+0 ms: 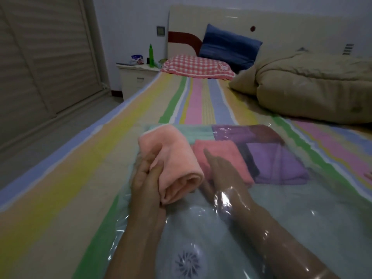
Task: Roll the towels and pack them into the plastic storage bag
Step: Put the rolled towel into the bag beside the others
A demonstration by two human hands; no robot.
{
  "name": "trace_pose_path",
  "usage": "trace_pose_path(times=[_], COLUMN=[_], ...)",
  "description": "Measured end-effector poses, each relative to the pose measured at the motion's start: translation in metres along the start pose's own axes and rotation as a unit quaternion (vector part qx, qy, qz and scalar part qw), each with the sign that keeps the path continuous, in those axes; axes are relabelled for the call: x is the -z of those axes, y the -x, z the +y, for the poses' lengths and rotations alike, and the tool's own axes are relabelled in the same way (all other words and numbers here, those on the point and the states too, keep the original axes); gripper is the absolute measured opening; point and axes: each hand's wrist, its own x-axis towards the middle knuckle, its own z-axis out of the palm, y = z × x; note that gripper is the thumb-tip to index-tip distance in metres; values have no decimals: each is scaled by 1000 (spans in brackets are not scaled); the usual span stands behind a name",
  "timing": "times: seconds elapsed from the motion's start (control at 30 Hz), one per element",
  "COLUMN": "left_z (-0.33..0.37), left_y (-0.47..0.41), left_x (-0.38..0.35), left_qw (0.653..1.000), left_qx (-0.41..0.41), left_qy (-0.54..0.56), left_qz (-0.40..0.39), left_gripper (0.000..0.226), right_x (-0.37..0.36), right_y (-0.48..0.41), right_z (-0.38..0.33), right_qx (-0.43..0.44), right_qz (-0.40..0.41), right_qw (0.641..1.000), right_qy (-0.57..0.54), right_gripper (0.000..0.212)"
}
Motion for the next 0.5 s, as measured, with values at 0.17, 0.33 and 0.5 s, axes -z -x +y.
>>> trace_pose_path(times=[0.17, 0.33, 0.5], left_z=[11, 26, 33], left_y=[43, 114, 184], left_x=[-15, -16, -8], left_qw=[997, 996, 981], left_qx=[-32, 36, 52], left_qy=[-69, -76, -163], left_qz=[6, -41, -87], left_gripper=[34, 33, 32], right_x=[28, 63, 73], right_y=[88, 209, 301], right_z=[-23, -45, -53], right_qx=[70, 128, -71], right_qz=[6, 16, -13], right_qw=[997, 985, 986], right_qy=[27, 117, 151], right_gripper=[54, 55, 34])
